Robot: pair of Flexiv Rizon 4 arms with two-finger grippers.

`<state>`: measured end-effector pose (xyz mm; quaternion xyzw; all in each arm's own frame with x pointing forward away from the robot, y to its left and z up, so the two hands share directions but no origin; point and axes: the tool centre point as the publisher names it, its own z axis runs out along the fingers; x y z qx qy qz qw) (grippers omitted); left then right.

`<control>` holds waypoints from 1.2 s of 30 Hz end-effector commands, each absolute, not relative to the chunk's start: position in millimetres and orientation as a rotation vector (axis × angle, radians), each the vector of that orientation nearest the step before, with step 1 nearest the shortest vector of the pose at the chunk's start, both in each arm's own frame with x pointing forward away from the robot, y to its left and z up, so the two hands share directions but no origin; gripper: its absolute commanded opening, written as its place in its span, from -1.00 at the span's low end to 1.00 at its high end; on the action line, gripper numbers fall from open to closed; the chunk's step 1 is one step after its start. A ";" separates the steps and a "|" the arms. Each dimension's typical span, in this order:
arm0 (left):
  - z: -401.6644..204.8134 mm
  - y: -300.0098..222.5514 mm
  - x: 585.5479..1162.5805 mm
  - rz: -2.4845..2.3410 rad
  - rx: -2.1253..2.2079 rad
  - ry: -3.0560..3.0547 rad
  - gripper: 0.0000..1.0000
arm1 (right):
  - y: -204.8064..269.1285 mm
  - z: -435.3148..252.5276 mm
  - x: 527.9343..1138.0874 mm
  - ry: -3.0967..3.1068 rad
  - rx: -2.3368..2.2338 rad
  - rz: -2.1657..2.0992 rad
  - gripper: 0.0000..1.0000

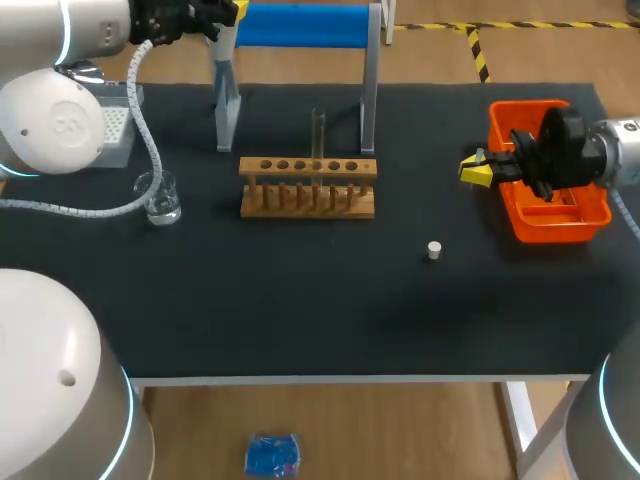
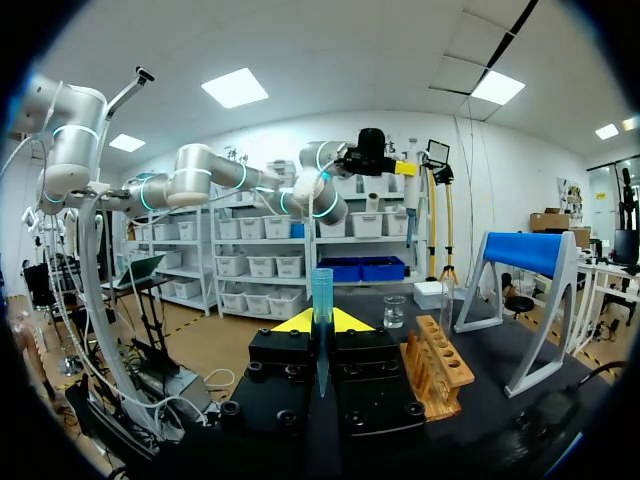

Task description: Invert the test tube, pick up the pipette, mount the tip to pipette, aspirate from beaker and dispense into the tube, eject the tip, return the pipette, and cap with the stopper.

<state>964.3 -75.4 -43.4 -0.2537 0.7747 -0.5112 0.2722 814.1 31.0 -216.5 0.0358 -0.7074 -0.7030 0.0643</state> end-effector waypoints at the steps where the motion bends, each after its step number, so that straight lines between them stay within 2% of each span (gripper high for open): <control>1: -28.0 -74.6 941.0 -1.563 -0.443 2.305 -1.00 | 30.1 -215.8 814.1 -2.136 0.110 -2.119 -1.00; 15: 2.0 -135.1 889.8 -1.794 0.090 2.421 -1.00 | 30.1 -215.8 814.1 -2.136 0.110 -2.119 -1.00; 36: 3.9 -176.6 843.5 -2.072 0.319 2.480 -1.00 | 30.1 -215.8 814.1 -2.136 0.110 -2.119 -1.00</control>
